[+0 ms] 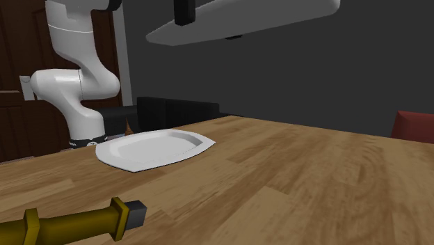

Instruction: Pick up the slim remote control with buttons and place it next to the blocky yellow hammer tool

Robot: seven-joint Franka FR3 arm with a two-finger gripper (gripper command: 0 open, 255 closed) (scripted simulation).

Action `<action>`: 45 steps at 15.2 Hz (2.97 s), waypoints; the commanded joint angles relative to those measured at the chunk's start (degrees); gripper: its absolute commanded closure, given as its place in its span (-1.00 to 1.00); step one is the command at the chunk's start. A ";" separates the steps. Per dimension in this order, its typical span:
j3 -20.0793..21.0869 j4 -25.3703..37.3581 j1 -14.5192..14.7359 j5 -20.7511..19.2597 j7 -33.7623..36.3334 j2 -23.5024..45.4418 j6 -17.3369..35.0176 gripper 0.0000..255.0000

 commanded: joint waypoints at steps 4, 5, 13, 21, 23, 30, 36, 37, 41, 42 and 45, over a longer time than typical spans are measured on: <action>-1.02 1.03 -2.47 0.12 -3.57 1.72 0.73 1.00; -1.02 -0.11 -2.55 0.16 -3.57 1.49 1.63 1.00; -1.07 -7.83 -3.04 0.30 -3.53 0.49 8.36 1.00; -1.17 -13.78 -3.29 0.21 -3.42 0.64 14.44 1.00; -1.20 -15.05 -3.33 0.16 -3.38 0.82 15.89 1.00; -1.35 -18.91 -3.38 -0.12 -3.20 1.87 20.77 1.00; -1.52 -21.56 -3.36 -0.45 -3.00 3.22 24.75 1.00; -1.55 -21.95 -3.35 -0.51 -2.96 3.48 25.40 1.00; -1.70 -23.35 -3.30 -0.79 -2.80 4.64 27.93 1.00; -1.74 -23.66 -3.28 -0.86 -2.76 4.95 28.55 1.00; -1.76 -23.90 -3.27 -0.92 -2.72 5.20 29.04 1.00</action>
